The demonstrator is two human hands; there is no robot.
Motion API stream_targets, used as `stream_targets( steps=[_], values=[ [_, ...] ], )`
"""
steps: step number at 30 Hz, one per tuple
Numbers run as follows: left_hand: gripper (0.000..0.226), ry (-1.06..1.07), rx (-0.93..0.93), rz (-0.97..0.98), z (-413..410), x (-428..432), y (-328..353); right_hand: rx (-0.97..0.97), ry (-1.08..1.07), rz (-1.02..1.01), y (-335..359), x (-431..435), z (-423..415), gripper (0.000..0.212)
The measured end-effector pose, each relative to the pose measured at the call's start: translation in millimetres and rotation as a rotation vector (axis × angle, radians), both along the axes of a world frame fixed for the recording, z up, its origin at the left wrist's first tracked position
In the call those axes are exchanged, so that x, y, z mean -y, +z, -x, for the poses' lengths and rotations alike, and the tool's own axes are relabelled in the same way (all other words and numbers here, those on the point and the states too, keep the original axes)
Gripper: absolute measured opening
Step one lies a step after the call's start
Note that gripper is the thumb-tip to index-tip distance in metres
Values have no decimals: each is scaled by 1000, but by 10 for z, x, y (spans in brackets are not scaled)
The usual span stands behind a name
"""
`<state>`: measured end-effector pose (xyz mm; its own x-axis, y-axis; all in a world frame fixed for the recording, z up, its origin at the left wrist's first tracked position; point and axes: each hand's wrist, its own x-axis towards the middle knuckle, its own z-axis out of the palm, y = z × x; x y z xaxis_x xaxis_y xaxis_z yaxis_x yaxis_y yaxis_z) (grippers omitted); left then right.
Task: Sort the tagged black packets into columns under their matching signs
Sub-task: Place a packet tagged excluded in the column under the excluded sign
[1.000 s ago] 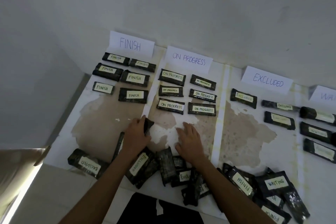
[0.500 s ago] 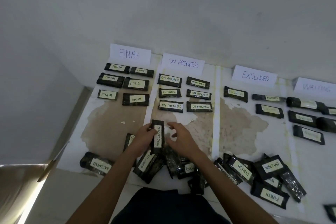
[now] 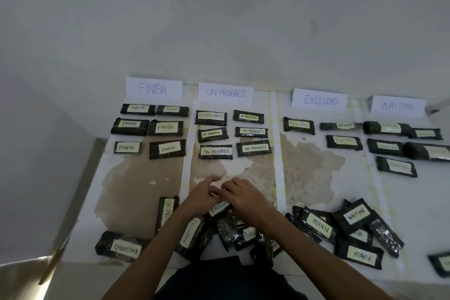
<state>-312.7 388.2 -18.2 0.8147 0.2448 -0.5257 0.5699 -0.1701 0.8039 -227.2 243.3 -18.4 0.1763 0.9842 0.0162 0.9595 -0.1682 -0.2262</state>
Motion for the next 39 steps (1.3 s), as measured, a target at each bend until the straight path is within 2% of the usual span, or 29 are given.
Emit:
stream_targets(
  steps=[3,6,11,16,19,23,27,31,35,39],
  values=[
    [50,-54,-1,25,-133,185,1,52,-25,18,-68,217,-104,51],
    [43,-82,5,-8,-291,347,-32,83,-83,41,-61,444,-293,45],
    [38,-175,53,-182,-607,646,-7,28,-313,108,14,946,-735,47],
    [45,-328,215,-452,-1064,1015,-41,-30,-476,203,111,1509,-1247,47],
    [45,-360,270,-532,-1426,1285,-61,-59,-565,249,83,1842,-1598,49],
    [54,-405,289,-610,-1870,1646,-245,-71,-637,276,-89,2222,-2109,40],
    [55,-444,295,-642,-2243,1978,-474,-96,-662,290,-323,2512,-2557,40],
    [54,-461,285,-651,-2497,2235,-654,-129,-647,268,-524,2679,-2836,51],
    [57,-463,254,-667,-2592,2419,-744,-239,-635,253,-616,2783,-2988,58],
    [58,-449,231,-685,-2565,2473,-775,-226,-616,214,-618,2817,-2978,62]
  ],
)
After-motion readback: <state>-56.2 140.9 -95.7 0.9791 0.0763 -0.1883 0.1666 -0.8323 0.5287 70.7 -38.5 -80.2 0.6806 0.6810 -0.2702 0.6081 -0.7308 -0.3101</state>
